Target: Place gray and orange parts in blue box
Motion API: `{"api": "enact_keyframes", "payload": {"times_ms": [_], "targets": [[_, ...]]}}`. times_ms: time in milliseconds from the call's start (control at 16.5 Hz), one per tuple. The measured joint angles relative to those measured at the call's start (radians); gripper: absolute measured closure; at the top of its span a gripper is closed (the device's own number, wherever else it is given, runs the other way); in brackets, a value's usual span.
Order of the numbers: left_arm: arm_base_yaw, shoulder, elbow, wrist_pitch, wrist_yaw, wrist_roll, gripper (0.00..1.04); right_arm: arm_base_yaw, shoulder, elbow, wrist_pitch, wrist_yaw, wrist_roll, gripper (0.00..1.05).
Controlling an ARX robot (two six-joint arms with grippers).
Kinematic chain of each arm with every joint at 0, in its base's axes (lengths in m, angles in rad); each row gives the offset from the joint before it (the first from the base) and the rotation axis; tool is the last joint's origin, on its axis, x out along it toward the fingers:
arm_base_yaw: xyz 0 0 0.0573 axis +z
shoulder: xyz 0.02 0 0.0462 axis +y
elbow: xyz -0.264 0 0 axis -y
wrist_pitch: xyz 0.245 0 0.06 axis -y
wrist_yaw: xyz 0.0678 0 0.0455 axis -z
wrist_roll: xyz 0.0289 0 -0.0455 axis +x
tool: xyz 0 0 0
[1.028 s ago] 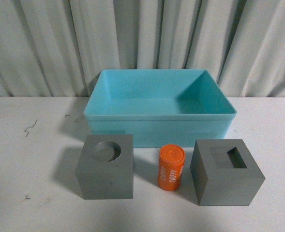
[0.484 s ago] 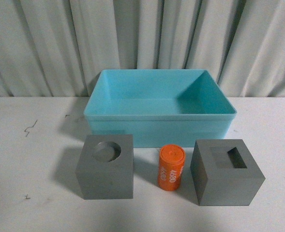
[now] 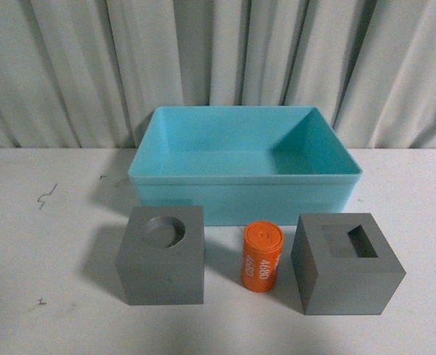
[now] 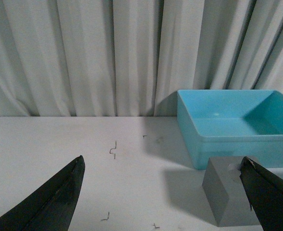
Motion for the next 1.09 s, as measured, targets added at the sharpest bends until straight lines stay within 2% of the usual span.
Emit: {"api": "enact_keyframes", "payload": {"times_ms": [1028,1088], "targets": [[0.000,0.000,0.000,0.000,0.000,0.000,0.07,0.000,0.000,0.000,-0.002,0.000,0.000,0.06],[0.000,0.000,0.000,0.000,0.000,0.000,0.07,-0.002,0.087,0.071,-0.201,0.028,0.042,0.06]]}}
